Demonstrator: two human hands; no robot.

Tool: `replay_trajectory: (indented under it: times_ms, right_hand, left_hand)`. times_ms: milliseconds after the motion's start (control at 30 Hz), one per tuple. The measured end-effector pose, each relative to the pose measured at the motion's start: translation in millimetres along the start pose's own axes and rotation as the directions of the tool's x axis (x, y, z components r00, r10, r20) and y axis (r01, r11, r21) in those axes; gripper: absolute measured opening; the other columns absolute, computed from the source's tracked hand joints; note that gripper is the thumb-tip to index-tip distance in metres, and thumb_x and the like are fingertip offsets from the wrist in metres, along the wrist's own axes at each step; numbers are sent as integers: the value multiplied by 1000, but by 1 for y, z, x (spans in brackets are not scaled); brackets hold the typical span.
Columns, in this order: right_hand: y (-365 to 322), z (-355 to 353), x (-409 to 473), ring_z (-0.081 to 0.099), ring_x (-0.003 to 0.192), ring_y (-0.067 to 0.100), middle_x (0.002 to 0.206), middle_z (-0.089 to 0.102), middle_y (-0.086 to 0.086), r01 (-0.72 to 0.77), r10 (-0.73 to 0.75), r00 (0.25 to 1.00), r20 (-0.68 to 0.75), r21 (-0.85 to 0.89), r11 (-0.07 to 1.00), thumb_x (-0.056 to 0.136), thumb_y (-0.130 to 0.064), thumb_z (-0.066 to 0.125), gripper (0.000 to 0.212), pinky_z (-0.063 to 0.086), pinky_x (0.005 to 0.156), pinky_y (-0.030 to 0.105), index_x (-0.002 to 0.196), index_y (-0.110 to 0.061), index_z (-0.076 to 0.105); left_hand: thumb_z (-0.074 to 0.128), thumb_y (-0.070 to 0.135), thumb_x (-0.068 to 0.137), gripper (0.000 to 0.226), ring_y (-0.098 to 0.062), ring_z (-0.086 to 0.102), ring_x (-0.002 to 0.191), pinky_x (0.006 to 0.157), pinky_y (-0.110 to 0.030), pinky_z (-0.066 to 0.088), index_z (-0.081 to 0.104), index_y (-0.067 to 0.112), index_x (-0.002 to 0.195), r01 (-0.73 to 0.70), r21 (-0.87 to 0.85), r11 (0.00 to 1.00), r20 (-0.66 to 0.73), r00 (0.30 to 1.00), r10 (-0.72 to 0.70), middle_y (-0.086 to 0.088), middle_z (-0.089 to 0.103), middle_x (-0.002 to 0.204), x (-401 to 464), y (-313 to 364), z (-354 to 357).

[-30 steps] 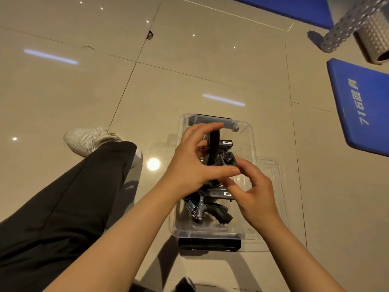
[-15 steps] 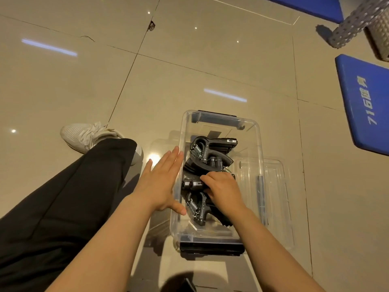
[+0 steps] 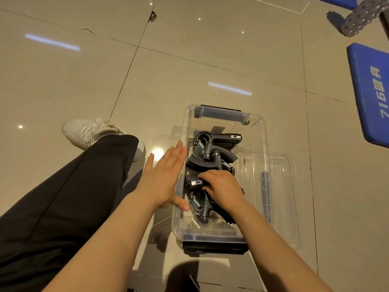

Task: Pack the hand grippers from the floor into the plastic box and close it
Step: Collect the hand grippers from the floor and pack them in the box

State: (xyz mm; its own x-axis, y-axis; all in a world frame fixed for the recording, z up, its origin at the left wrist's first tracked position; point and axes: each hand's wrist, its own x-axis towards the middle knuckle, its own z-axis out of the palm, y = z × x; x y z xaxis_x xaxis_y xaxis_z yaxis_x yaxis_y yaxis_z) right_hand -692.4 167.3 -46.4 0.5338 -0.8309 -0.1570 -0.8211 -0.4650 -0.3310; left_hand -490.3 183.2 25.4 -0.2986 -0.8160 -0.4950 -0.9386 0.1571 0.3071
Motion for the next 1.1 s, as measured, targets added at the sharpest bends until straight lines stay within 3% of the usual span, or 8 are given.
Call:
replay_trajectory:
  times_ms: [367, 533, 633, 700, 800, 1000, 1100]
  right_hand:
    - [-9, 9, 4, 65, 80, 28, 89, 68, 4, -19, 17, 999, -34, -54, 998, 75, -21, 74, 31, 50, 73, 39, 105, -15, 66]
    - [-10, 10, 0, 64, 90, 28, 98, 67, 4, -56, 51, 996, -77, -73, 996, 74, -22, 76, 38, 48, 80, 41, 110, -15, 65]
    - [-14, 11, -10, 54, 115, 27, 123, 58, 5, -116, 102, 974, -204, -56, 992, 73, -37, 75, 58, 42, 95, 44, 125, -18, 57]
    - [-13, 8, -11, 33, 135, 26, 144, 41, 6, -167, 167, 975, -149, 6, 986, 77, -52, 66, 76, 27, 109, 48, 142, -23, 38]
    - [-13, 5, 2, 5, 145, 24, 157, 14, 0, -266, 263, 963, 55, 46, 963, 80, -66, 53, 86, 9, 116, 52, 149, -32, 15]
    - [-26, 16, 4, -13, 144, 18, 158, 7, -4, -409, 393, 912, 116, 186, 893, 86, -62, 47, 76, 0, 115, 55, 149, -34, 14]
    - [-28, 8, 7, -11, 145, 18, 158, 7, -5, -448, 422, 891, 166, 179, 876, 85, -63, 47, 75, -1, 114, 56, 148, -34, 17]
  left_hand:
    - [68, 71, 54, 140, -14, -21, 142, 112, -46, -8, -29, 21, 142, -4, -23, 1000, -2, 1000, 4, 9, -44, 137, 0, 0, 0]
    - [70, 69, 54, 141, -14, -20, 142, 114, -45, -4, -29, 22, 142, -13, -59, 998, -14, 1000, 12, 10, -44, 137, -1, -1, 1]
    - [70, 69, 56, 140, -14, -20, 142, 115, -44, -1, -28, 22, 143, -21, -65, 998, -14, 1000, 20, 10, -44, 137, -1, -2, 2]
    - [70, 69, 56, 139, -14, -19, 142, 115, -44, -1, -28, 22, 142, -26, -68, 997, -19, 1000, 24, 10, -43, 138, -1, -2, 3]
    - [69, 69, 56, 138, -15, -19, 142, 115, -44, 0, -30, 23, 141, -31, -64, 998, -22, 999, 29, 10, -43, 139, -1, -4, 4]
    - [68, 71, 56, 136, -15, -20, 142, 115, -44, 1, -36, 25, 132, -27, -73, 997, -18, 1000, 25, 10, -45, 138, 1, -5, 5]
    - [64, 74, 58, 136, -17, -22, 142, 115, -46, 1, -34, 24, 136, -15, -30, 999, -25, 1000, 14, 7, -40, 144, -1, -5, 3]
